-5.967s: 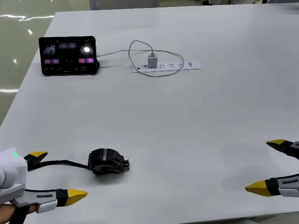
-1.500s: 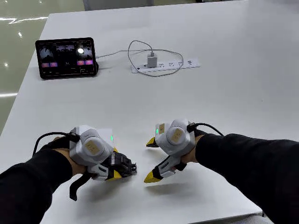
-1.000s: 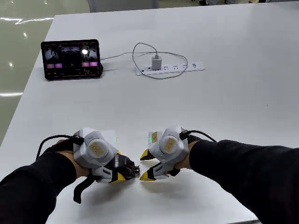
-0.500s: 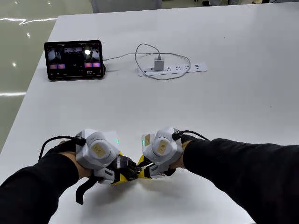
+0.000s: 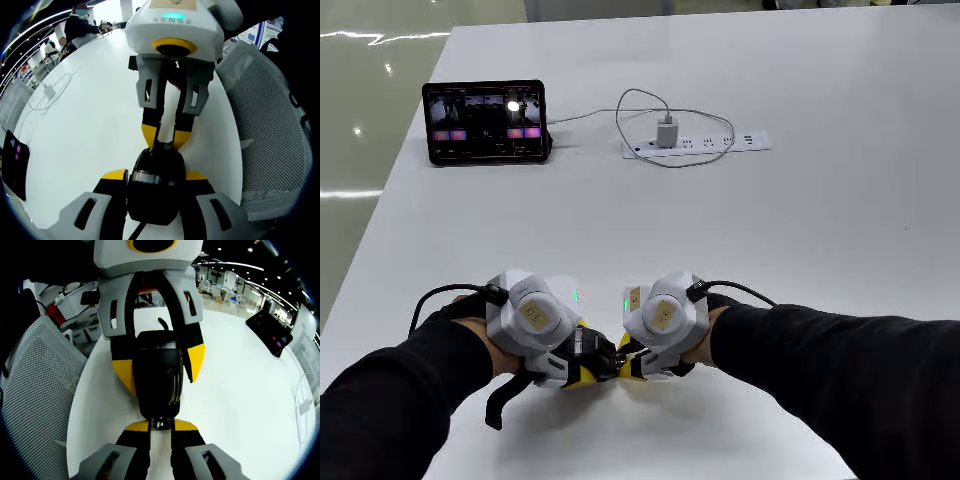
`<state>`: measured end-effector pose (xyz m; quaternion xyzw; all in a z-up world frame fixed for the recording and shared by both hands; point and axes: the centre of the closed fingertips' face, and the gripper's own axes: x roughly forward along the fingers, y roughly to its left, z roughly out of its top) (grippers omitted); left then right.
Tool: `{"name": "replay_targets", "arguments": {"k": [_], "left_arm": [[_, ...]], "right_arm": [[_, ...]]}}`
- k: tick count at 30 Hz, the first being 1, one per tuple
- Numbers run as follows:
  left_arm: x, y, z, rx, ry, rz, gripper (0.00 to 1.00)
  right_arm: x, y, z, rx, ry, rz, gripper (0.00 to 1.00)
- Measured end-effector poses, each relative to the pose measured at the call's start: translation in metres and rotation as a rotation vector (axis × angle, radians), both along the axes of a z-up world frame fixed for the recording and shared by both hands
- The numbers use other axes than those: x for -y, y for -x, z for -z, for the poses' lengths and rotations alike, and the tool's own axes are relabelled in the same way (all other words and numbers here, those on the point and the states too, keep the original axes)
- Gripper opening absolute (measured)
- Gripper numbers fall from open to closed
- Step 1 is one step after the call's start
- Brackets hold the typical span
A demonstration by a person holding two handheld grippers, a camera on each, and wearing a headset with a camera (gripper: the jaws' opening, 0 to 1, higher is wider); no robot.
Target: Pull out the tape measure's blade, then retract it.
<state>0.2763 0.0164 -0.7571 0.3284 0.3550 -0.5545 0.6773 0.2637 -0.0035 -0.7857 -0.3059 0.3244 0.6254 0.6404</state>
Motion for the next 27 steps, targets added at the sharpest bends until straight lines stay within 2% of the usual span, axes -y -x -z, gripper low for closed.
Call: {"name": "replay_targets", "arguments": {"k": [4, 9, 20, 27], "left_arm": [[0.0, 0.0, 0.0, 0.003, -0.002, -0.001, 0.35], [0.0, 0.0, 0.0, 0.003, -0.005, 0.0, 0.35], [0.0, 0.0, 0.0, 0.0, -0.002, 0.0, 0.34], [0.0, -0.001, 0.0, -0.005, -0.002, -0.008, 0.35]], "right_arm": [[-0.001, 0.0, -0.001, 0.003, -0.002, -0.009, 0.11], [-0.001, -0.001, -0.001, -0.023, -0.002, 0.028, 0.11], [0.002, 0.0, -0.002, -0.01, 0.005, 0.004, 0.1], [0.01, -0.001, -0.001, -0.019, 0.01, 0.002, 0.1]]}}
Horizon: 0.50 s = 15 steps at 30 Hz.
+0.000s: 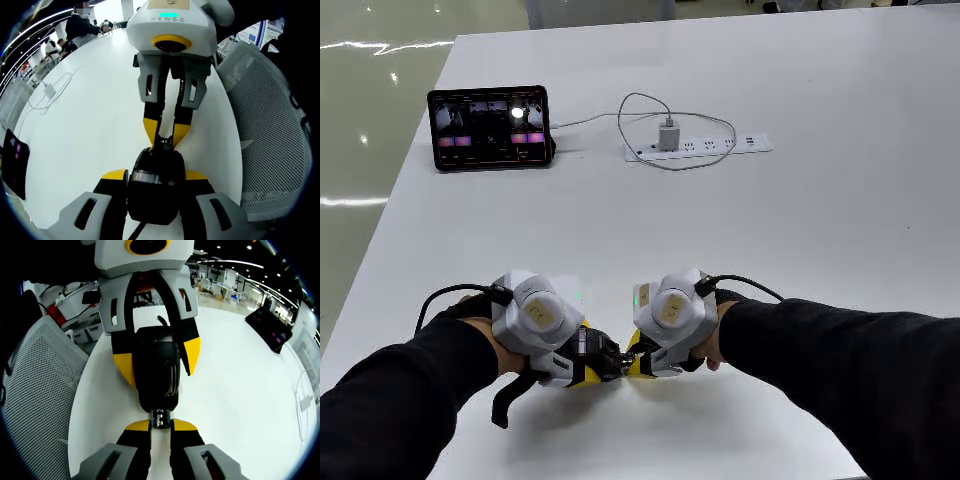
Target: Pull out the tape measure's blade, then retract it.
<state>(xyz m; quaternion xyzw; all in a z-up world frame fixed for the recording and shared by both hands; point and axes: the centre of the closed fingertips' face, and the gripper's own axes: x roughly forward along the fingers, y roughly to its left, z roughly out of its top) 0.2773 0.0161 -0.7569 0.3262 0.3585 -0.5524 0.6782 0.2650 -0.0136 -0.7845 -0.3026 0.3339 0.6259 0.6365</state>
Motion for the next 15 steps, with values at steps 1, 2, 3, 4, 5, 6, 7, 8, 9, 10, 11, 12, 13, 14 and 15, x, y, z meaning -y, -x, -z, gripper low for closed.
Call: {"name": "replay_targets", "arguments": {"k": [1, 2, 3, 4, 5, 6, 7, 8, 9, 10, 11, 12, 13, 14, 15], "left_arm": [[0.0, -0.0002, 0.0, 0.0, 0.0, -0.002, 0.35], [0.0, -0.0002, 0.0, 0.0, 0.0, -0.003, 0.35], [0.0, -0.0003, 0.0, 0.0, 0.0, -0.004, 0.35], [0.0, -0.0003, 0.0, 0.0, 0.001, -0.005, 0.35], [0.0, -0.0003, 0.0, 0.001, 0.001, -0.006, 0.35], [-0.0001, -0.0003, 0.0, 0.001, 0.001, -0.007, 0.35], [-0.0001, -0.0002, 0.0, 0.001, 0.001, -0.007, 0.35], [-0.0001, -0.0003, 0.0001, 0.001, 0.002, -0.009, 0.35], [-0.0002, -0.0004, 0.0001, 0.001, 0.002, -0.008, 0.34], [-0.0002, -0.0005, 0.0001, 0.002, 0.002, -0.009, 0.34], [-0.0003, -0.0006, 0.0001, 0.001, 0.002, -0.01, 0.34], [-0.0002, -0.0005, 0.0001, 0.001, 0.002, -0.01, 0.34], [-0.0002, -0.0005, 0.0, 0.001, 0.002, -0.011, 0.34], [-0.0003, -0.0005, -0.0001, 0.001, 0.002, -0.011, 0.34], [-0.0004, -0.0005, -0.0001, 0.0, 0.002, -0.011, 0.34]], "right_arm": [[0.0009, -0.0003, -0.0002, -0.002, 0.0, 0.002, 0.1], [0.0014, -0.0005, -0.0001, -0.002, 0.0, 0.003, 0.1], [0.0021, -0.0006, 0.0, -0.005, 0.0, 0.005, 0.1], [0.0024, -0.0007, 0.0001, -0.006, 0.0, 0.005, 0.1], [0.0028, -0.0005, 0.0001, -0.006, 0.0, 0.006, 0.1], [0.0033, 0.0, -0.0001, -0.006, 0.001, 0.005, 0.1], [0.004, 0.0, -0.0002, -0.006, 0.001, 0.005, 0.1], [0.0048, -0.0001, -0.0002, -0.008, 0.002, 0.007, 0.1], [0.0054, -0.0003, -0.0004, -0.007, 0.002, 0.007, 0.1], [0.006, -0.0005, -0.0007, -0.007, 0.002, 0.008, 0.1], [0.0069, -0.0005, -0.0009, -0.009, 0.002, 0.011, 0.1], [0.0075, -0.0003, -0.001, -0.011, 0.002, 0.012, 0.1], [0.0082, -0.0004, -0.001, -0.012, 0.002, 0.013, 0.1], [0.0085, -0.0004, -0.001, -0.013, 0.001, 0.016, 0.1], [0.009, -0.0004, -0.0011, -0.013, 0.001, 0.016, 0.1]]}}
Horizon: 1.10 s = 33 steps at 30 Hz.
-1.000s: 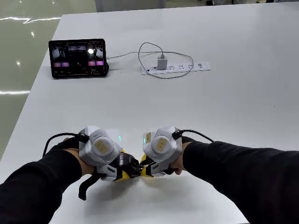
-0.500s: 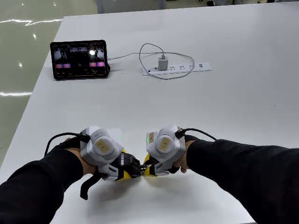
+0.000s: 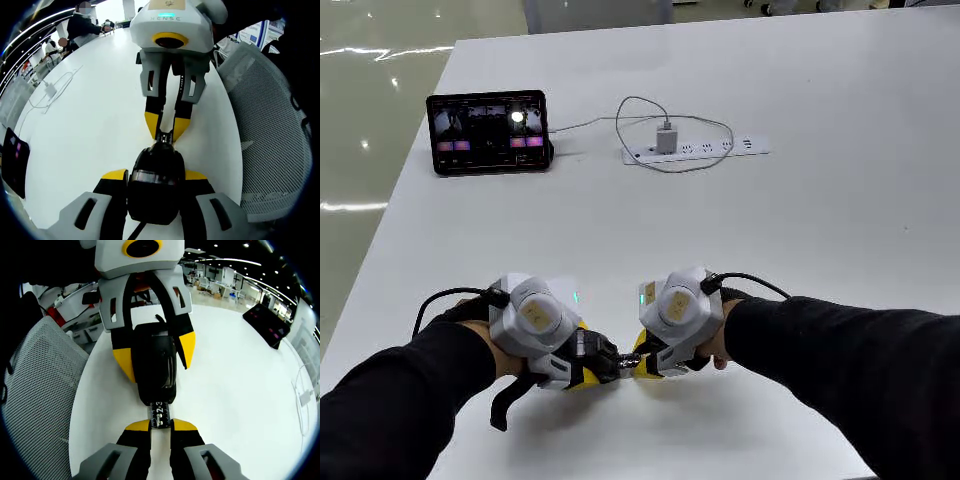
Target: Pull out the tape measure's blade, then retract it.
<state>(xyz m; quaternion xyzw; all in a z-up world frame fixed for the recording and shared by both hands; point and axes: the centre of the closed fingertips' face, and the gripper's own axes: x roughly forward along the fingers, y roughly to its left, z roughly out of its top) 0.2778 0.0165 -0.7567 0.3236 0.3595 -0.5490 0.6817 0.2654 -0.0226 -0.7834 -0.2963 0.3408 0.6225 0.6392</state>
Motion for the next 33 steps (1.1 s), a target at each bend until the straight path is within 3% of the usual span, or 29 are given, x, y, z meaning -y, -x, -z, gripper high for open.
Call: {"name": "replay_targets", "arguments": {"k": [33], "left_arm": [[0.0, -0.001, 0.0, 0.004, -0.001, -0.011, 0.34]], "right_arm": [[0.022, -0.002, -0.001, 0.002, 0.025, 0.003, 0.1]]}}
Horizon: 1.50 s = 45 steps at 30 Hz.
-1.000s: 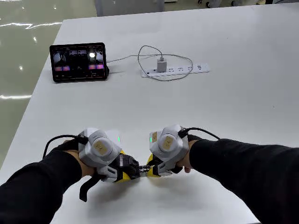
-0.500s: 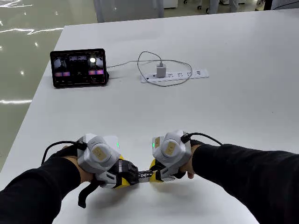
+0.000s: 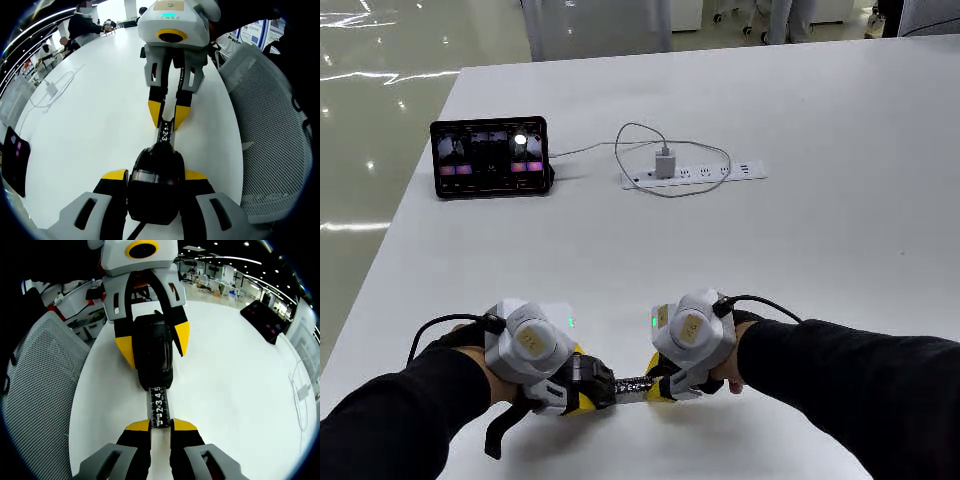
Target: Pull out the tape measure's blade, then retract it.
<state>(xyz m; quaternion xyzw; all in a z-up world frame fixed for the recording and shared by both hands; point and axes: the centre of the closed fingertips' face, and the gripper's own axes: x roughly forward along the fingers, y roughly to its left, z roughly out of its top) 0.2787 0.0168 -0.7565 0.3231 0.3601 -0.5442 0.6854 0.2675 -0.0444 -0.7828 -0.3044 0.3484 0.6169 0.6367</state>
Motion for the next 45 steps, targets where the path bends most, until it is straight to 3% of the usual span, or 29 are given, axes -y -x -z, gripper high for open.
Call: {"name": "replay_targets", "arguments": {"k": [45], "left_arm": [[0.001, -0.001, 0.0, 0.008, 0.005, -0.008, 0.34]], "right_arm": [[0.029, 0.0, 0.0, -0.007, 0.019, 0.01, 0.1]]}}
